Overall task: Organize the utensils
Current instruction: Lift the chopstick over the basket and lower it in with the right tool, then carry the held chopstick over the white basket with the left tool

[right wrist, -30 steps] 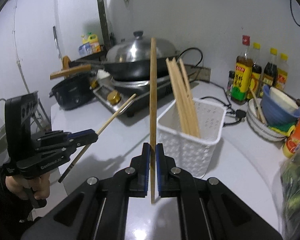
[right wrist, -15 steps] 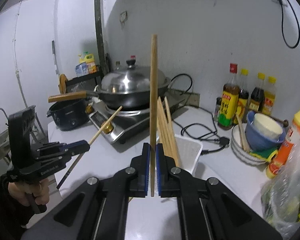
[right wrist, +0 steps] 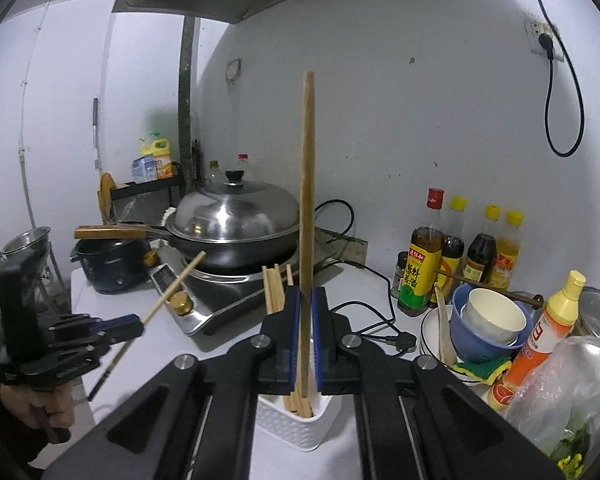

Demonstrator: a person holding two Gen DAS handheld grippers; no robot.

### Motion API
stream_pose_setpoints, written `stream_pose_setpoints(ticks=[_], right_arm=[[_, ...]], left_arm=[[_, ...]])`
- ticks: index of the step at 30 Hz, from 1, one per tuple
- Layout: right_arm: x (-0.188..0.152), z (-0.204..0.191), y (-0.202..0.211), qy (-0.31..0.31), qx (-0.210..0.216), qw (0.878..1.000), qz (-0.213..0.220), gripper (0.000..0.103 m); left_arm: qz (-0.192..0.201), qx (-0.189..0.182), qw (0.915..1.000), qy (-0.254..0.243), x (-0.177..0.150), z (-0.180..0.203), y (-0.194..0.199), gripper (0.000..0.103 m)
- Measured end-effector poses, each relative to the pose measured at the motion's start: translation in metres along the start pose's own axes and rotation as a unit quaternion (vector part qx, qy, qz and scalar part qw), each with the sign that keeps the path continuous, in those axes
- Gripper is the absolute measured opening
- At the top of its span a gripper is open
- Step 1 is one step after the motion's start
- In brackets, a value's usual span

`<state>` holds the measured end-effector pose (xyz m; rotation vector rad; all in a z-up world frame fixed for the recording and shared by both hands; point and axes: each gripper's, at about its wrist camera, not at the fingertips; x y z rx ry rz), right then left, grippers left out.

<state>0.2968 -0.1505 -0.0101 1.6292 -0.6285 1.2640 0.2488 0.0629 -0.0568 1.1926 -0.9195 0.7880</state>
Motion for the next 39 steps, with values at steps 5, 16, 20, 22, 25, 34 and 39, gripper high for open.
stream_pose_setpoints(ticks=[5, 16, 20, 22, 25, 34, 39], right_arm=[[-0.015, 0.000, -0.035, 0.008, -0.006, 0.999, -0.041, 0.005], [-0.049, -0.005, -0.101, 0.005, 0.002, 0.993, -0.118, 0.006], [-0.051, 0.000, -0.110, -0.019, 0.011, 0.993, -0.119, 0.015], [-0.052, 0.002, -0.108, -0.024, 0.015, 0.993, -0.115, 0.016], [-0.055, 0.008, -0.104, -0.029, 0.015, 0.993, -0.114, 0.016], [-0.063, 0.035, -0.092, -0.058, 0.011, 0.993, -0.107, 0.017], [-0.066, 0.050, -0.085, -0.071, 0.014, 0.993, -0.098, 0.017]], left_arm=[[0.007, 0.002, 1.0000, 0.003, 0.005, -0.004, -0.001, 0.006], [0.018, 0.001, 0.9998, 0.008, 0.014, -0.005, -0.006, 0.006], [0.026, -0.001, 0.9997, 0.006, 0.019, 0.001, -0.006, 0.006], [0.028, -0.005, 0.9996, 0.004, 0.021, 0.006, -0.008, 0.006], [0.024, -0.012, 0.9996, 0.006, 0.023, 0.012, -0.015, 0.006], [0.028, -0.023, 0.9993, 0.012, 0.042, 0.038, -0.042, 0.006], [0.026, -0.034, 0.9986, 0.032, 0.050, 0.050, -0.060, 0.006]])
Point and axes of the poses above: each gripper's, at about its wrist camera, not at the fingertips, and y roughly against the way its jaws point, z to its right, x to its top, and after that the axes turned 4 degrees about -y, right-handed
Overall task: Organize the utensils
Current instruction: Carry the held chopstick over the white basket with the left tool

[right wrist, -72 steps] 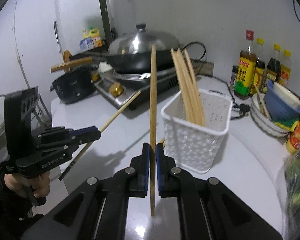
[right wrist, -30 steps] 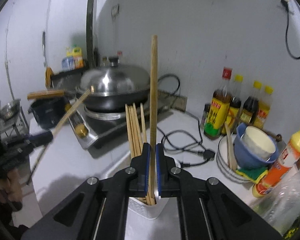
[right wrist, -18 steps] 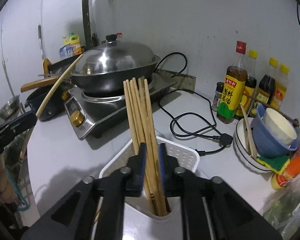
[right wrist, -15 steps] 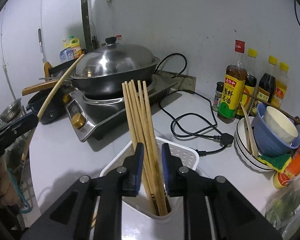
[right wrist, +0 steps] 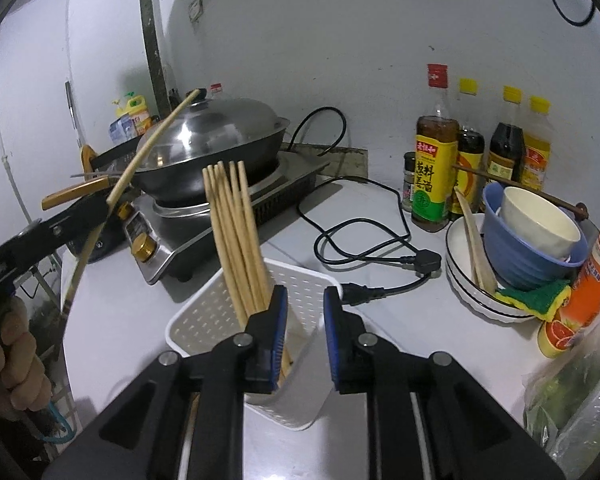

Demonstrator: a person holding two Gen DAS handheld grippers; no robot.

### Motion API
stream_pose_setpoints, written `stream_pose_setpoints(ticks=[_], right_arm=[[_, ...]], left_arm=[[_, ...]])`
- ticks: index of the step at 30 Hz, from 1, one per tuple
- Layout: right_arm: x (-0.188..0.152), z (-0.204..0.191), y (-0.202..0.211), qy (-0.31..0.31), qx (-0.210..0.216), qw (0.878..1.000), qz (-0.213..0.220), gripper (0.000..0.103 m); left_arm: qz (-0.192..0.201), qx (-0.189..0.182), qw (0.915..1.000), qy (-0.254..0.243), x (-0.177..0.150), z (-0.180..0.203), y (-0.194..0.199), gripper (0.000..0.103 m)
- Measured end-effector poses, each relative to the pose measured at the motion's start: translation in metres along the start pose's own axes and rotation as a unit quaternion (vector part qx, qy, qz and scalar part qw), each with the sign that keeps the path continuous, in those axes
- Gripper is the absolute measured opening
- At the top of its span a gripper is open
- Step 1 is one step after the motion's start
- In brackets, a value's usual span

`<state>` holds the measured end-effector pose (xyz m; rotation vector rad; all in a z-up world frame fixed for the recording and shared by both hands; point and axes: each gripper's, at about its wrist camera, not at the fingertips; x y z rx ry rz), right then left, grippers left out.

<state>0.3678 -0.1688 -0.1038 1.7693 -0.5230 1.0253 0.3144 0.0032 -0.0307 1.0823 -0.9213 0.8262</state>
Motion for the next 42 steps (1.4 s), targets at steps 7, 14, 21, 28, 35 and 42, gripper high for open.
stream_pose_setpoints(ticks=[7, 14, 21, 28, 35, 42], right_arm=[[-0.005, 0.020, 0.002, -0.017, 0.006, 1.000, 0.005, 0.024], [-0.008, 0.041, 0.004, -0.043, 0.016, 0.999, 0.014, 0.026], [-0.009, 0.053, 0.007, -0.053, 0.030, 0.998, 0.027, 0.028], [-0.013, 0.060, 0.006, -0.057, 0.032, 0.998, 0.026, 0.028], [-0.012, 0.057, 0.010, -0.058, 0.026, 0.998, 0.030, 0.028], [-0.010, 0.045, 0.019, -0.048, 0.005, 0.998, 0.031, 0.028]], left_arm=[[0.012, -0.001, 0.9989, 0.045, 0.014, 0.011, -0.031, 0.006], [0.037, 0.015, 0.9945, 0.097, 0.015, 0.016, -0.062, 0.006], [0.060, 0.048, 0.9874, 0.139, 0.000, 0.014, -0.084, 0.006], [0.000, 0.051, 0.9917, 0.118, -0.023, 0.025, -0.106, 0.007], [-0.019, 0.034, 0.9946, 0.097, -0.031, 0.031, -0.090, 0.042], [-0.017, 0.021, 0.9960, 0.085, -0.030, 0.024, -0.062, 0.047]])
Point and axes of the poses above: each gripper's, at about its wrist camera, not at the fingertips, and y roughly against the way its jaws point, z to its right, x to its top, and after that the axes turned 4 degrees about -y, right-handed
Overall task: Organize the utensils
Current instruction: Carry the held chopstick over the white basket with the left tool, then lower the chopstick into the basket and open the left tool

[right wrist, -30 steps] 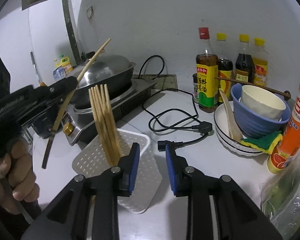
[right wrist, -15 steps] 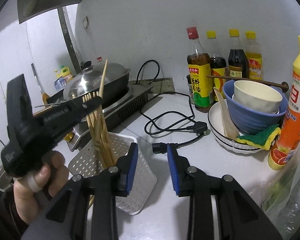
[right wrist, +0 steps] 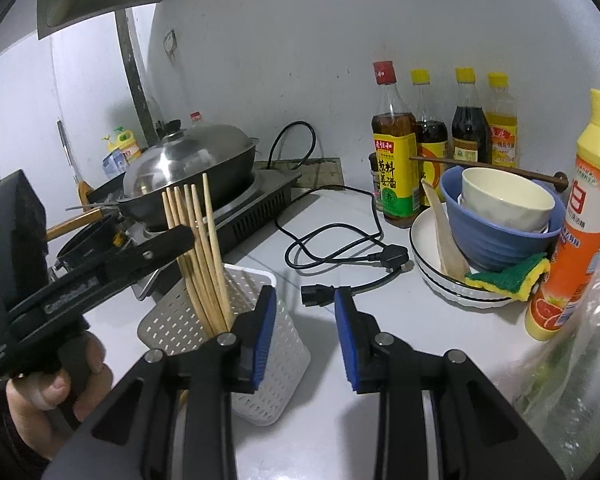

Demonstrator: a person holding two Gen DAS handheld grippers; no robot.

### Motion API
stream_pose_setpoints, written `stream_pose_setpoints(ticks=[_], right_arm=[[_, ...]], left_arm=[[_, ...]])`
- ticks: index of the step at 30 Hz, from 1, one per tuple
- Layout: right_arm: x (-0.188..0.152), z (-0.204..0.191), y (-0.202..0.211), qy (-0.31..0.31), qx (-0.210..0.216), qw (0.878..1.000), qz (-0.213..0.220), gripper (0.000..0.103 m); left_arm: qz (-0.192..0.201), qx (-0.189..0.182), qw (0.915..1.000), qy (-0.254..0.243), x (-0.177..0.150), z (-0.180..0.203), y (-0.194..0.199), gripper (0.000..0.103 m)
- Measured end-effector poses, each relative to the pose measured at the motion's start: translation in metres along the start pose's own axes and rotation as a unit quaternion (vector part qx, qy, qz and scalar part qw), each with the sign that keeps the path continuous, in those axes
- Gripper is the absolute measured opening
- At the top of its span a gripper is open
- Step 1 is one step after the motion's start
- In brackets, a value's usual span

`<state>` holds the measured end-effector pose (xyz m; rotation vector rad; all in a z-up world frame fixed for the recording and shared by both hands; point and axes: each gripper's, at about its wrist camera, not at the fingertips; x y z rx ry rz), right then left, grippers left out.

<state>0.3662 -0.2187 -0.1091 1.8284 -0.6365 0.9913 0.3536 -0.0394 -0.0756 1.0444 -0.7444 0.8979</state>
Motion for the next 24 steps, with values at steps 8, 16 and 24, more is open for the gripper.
stream_pose_setpoints(ticks=[8, 16, 24], right_arm=[[-0.001, -0.018, 0.017, 0.005, -0.014, 1.000, 0.006, 0.028], [-0.004, -0.046, 0.035, 0.026, -0.014, 0.999, 0.012, 0.028], [-0.010, -0.071, 0.044, 0.042, -0.007, 0.999, 0.010, 0.029]], left_arm=[[0.006, 0.012, 0.9999, -0.008, 0.003, -0.014, 0.030, 0.047], [0.000, 0.006, 0.9999, -0.011, -0.003, -0.028, 0.059, 0.047], [0.000, 0.013, 0.9999, -0.006, -0.009, -0.044, 0.083, 0.049]])
Point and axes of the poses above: each gripper's, at about its wrist camera, not at the fingertips, and y roughly against the way its jaws point, z to its right, x to its top, and after that the axes turned 4 degrees about -y, right-handed
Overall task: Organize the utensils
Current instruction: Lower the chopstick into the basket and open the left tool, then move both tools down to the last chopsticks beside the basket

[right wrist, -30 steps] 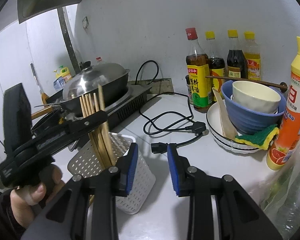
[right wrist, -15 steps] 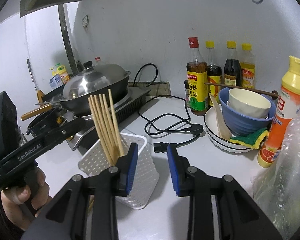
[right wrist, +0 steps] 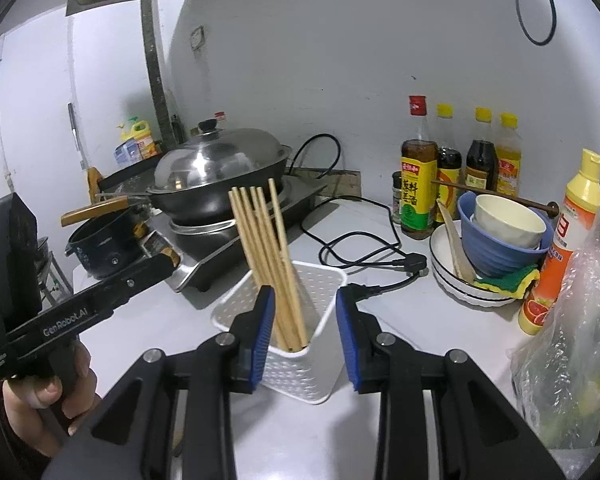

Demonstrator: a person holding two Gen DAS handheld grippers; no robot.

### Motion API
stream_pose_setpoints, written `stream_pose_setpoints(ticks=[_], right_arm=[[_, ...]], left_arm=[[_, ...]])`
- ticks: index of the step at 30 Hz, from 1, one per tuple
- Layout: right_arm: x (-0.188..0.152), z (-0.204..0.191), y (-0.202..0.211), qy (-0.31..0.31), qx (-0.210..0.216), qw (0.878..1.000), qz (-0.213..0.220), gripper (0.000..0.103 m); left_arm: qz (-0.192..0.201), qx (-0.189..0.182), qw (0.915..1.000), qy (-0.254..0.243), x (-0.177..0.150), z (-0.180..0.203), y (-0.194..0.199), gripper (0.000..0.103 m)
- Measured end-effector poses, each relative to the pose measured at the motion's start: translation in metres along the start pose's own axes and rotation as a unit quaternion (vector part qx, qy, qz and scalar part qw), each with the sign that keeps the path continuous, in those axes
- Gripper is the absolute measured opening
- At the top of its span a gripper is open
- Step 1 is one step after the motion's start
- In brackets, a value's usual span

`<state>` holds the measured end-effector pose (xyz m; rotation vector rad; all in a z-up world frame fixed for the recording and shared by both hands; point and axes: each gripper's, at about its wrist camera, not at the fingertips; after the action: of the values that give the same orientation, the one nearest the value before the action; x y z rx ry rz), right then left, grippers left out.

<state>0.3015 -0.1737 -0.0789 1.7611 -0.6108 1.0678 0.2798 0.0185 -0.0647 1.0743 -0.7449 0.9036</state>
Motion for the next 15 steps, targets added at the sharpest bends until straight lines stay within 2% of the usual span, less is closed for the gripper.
stream_pose_setpoints(ticks=[10, 15], right_arm=[[-0.005, -0.024, 0.009, 0.017, 0.006, 1.000, -0.002, 0.030], [-0.009, -0.037, 0.007, 0.033, 0.002, 0.999, -0.010, 0.031]], left_arm=[[0.012, 0.008, 0.9998, -0.017, -0.006, -0.011, 0.030, 0.050], [0.063, 0.013, 0.9979, -0.012, -0.009, -0.023, 0.059, 0.052]])
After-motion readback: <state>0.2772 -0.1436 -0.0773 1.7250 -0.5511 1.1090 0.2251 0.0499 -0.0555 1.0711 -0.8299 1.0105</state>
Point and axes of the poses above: each gripper's, at about its wrist camera, not at the fingertips, and y roughly against the way its jaws point, z to its right, x to its top, and after that the axes turned 4 degrees about -y, right-handed
